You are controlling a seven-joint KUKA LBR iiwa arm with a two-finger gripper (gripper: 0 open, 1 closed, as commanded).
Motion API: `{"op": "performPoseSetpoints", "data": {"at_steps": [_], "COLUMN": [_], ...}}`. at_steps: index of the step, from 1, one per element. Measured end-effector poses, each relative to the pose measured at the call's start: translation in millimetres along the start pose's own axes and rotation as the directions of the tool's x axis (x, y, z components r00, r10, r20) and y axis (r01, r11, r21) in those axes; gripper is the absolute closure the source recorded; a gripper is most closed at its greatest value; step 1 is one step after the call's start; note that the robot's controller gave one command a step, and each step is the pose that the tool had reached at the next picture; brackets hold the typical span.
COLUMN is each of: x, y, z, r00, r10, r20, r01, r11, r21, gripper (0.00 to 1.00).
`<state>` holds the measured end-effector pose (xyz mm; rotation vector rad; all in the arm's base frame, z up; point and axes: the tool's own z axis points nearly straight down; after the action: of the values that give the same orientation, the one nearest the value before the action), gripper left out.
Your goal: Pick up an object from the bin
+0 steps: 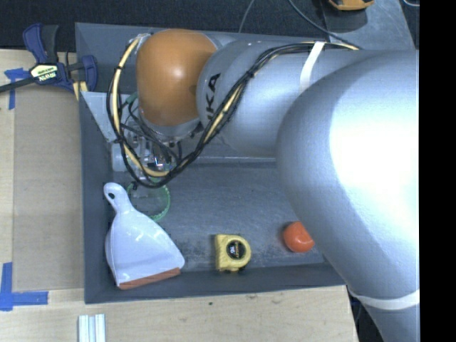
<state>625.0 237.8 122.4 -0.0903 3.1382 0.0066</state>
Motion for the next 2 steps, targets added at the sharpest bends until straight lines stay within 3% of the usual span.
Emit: {"op": "performPoseSetpoints", "data": {"at_steps": [1, 2], "x": [0.3, 25.5], "y": [-4.5, 0.2], "z": [-1.7, 18.6], "r00": [1.0, 0.986], "r10": [0.007, -0.167], "r20": [-0.001, 0.019], "r01": [-0.007, 0.167], "r11": [1.0, 0.986], "r21": [0.002, -0.002], "gripper": [1.0, 1.0]}}
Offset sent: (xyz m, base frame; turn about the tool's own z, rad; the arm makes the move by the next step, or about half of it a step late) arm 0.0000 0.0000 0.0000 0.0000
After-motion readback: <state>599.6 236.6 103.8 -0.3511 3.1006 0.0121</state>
